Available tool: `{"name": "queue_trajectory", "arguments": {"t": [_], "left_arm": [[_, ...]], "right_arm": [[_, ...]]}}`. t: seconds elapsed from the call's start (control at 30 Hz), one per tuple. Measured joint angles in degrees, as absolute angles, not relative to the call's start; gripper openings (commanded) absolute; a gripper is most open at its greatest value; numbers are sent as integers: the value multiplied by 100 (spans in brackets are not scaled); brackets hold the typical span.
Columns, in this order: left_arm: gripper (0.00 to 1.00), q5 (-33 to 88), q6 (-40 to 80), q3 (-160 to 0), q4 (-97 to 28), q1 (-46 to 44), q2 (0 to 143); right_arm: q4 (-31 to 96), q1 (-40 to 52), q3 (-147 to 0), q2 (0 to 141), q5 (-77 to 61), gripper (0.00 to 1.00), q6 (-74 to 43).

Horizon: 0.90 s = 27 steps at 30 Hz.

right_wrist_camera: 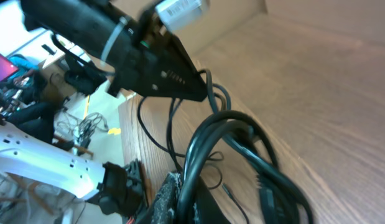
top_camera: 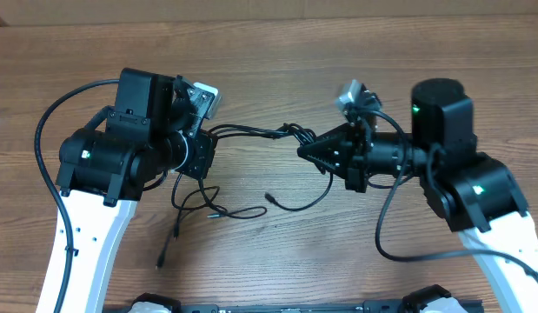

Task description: Untangle cables

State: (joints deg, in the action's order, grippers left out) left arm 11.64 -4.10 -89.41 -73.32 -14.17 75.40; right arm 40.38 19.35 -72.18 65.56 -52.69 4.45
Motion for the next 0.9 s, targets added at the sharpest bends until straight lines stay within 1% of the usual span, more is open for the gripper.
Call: {"name": "queue_trajectory", "arguments": {"t": [0.3,0.57,0.6,0.67,0.7,0.73,0.9], "left_arm": [[4,423,-263,-8941,-7332,-1424,7522],[4,233,-244,-8941,-7328,-1424,7522],[4,228,-244,-8941,-7317,-1424,7522],[4,200,-242,-8941,-7299,-1424,7522],[4,158,-237,-8941,-7284,-1422,7522],[4,119,-220,-8941,-7273,-1413,7522],[4,379,-228,-8941,-7054,-1411,7522]], "right_arm": [[3994,854,-7218,5885,-5369,4,-137],[4399,436,-7218,5682,-5380,4,-266],[4532,401,-7218,5684,-5336,18,-276],[4707,366,-7218,5684,-5205,63,-266],[4831,338,-7220,5684,-5072,89,-298],[4991,314,-7220,5680,-4893,100,-301],[5323,303,-7220,5680,-4482,100,-294]]}}
